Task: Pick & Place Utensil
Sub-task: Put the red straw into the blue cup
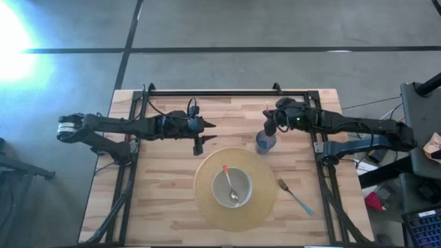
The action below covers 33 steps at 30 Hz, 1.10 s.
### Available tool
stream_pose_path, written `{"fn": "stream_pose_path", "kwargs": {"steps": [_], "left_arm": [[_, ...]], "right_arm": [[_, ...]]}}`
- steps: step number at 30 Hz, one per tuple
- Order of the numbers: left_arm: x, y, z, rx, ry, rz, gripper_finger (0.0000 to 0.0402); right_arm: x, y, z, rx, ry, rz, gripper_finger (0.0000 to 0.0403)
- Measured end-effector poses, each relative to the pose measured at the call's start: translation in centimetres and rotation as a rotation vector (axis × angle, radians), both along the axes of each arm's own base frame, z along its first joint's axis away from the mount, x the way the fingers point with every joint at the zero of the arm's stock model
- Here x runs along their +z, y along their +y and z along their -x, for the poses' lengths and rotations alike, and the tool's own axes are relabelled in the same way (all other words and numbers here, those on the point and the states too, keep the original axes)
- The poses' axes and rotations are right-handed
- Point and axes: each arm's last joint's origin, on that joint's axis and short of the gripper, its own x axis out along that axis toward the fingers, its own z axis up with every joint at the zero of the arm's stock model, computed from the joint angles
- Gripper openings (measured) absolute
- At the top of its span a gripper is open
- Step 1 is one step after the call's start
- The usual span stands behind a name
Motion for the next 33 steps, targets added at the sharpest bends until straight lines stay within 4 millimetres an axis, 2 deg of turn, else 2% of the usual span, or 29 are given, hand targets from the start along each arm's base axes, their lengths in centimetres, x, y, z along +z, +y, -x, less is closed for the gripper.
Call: {"fn": "stream_pose_path", "kwargs": {"steps": [15, 27, 33], "left_arm": [[0.0, 0.0, 0.0, 0.001, 0.001, 0.002, 0.0188], [-0.1, 0.0, 0.0, 0.001, 0.003, 0.004, 0.0188], [-0.1, 0.0, 0.0, 0.001, 0.003, 0.004, 0.0188]], "right_arm": [[-2.5, -0.4, -2.2, -0.004, 0.102, -0.033, 0.0008], [-2.3, -0.4, -2.0, 0.000, 0.102, -0.026, 0.0009], [-2.3, -0.4, -1.9, 0.002, 0.107, -0.023, 0.0040]]}}
